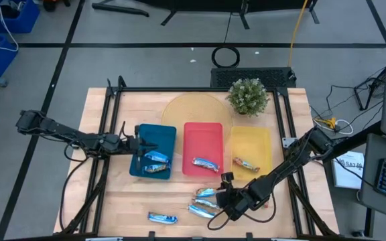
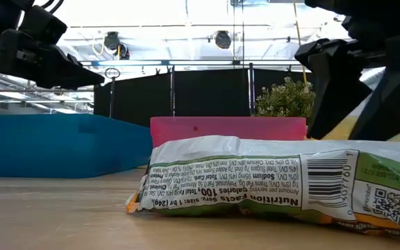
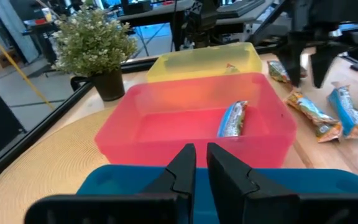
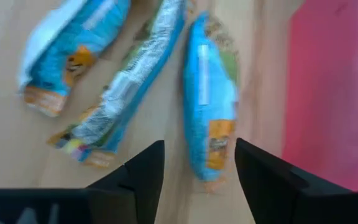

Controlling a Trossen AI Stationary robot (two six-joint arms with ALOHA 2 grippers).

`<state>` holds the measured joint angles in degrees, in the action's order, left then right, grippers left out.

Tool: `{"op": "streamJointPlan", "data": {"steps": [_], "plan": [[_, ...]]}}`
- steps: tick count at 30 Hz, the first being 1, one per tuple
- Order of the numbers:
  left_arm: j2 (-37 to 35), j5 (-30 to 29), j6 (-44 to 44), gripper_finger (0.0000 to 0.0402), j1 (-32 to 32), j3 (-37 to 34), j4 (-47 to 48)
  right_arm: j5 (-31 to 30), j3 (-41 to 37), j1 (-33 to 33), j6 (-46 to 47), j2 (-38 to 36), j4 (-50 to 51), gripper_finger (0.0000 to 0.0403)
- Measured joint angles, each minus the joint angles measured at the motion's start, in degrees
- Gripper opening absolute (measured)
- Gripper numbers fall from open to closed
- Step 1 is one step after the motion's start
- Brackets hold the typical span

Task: Pick and place Granola Bars by type
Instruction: Put the yellow granola bar into the red bin

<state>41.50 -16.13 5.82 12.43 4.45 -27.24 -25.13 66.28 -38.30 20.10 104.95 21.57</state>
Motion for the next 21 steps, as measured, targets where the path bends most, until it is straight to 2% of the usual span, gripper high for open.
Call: {"op": "streamJointPlan", "data": {"steps": [5, 16, 21], "plan": [[0.0, 0.7, 0.5, 0.0049, 0.0, 0.0, 0.0, -0.2, -1.7, 0.7, -1.5, 0.0, -2.4, 0.0174], [0.0, 0.7, 1.1, 0.0049, 0.0, 0.0, 0.0, 1.3, -7.7, 1.9, -3.6, 0.0, -14.3, 0.0152], [0.0, 0.7, 1.9, 0.0049, 0.0, 0.0, 0.0, 2.7, -9.4, 2.0, -3.7, 0.0, -17.1, 0.0119]]}}
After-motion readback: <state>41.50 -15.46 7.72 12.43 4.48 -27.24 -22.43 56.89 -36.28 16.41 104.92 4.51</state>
